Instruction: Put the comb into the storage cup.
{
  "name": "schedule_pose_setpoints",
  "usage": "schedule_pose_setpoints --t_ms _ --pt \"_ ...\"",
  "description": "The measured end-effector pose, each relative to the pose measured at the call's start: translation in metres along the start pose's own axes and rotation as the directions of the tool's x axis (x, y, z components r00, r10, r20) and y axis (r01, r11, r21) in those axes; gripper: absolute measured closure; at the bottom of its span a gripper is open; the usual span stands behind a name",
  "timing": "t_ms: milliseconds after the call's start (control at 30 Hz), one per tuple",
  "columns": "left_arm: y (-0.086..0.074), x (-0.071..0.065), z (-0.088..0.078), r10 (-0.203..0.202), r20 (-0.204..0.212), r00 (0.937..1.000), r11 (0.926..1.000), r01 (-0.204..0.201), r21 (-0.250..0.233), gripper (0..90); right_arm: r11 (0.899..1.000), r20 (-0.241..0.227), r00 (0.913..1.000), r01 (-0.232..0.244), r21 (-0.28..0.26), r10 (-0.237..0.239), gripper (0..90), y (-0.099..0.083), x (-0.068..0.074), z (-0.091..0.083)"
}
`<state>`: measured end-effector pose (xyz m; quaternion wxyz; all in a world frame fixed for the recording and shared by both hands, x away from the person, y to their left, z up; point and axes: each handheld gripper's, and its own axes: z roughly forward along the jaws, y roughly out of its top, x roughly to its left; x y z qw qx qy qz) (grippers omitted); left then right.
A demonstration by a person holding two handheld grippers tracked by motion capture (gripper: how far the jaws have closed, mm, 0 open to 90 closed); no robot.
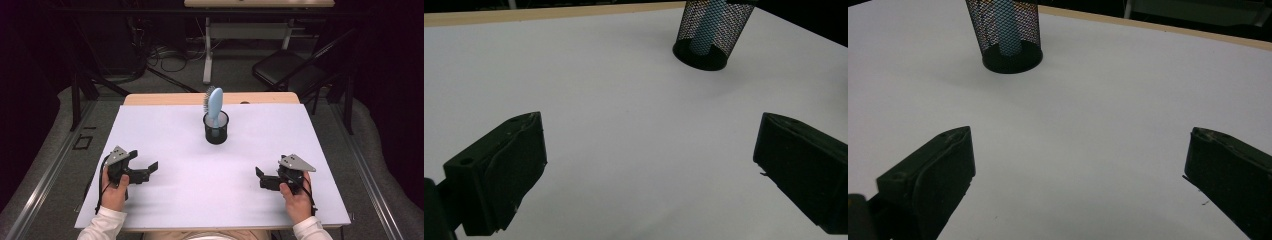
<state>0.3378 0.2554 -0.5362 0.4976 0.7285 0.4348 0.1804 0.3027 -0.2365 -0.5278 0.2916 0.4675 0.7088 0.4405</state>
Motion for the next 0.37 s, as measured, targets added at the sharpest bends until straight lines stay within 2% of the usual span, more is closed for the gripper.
schedule_pose_setpoints --t_ms 367 --pt "-0.0001 0.003 0.0011 -0.014 -0.006 0.9999 0.9999 0.014 0.007 0.9 1.0 0.003 1.0 -0.002 0.008 0.001 0.0 -0.0012 -0.0015 0.0007"
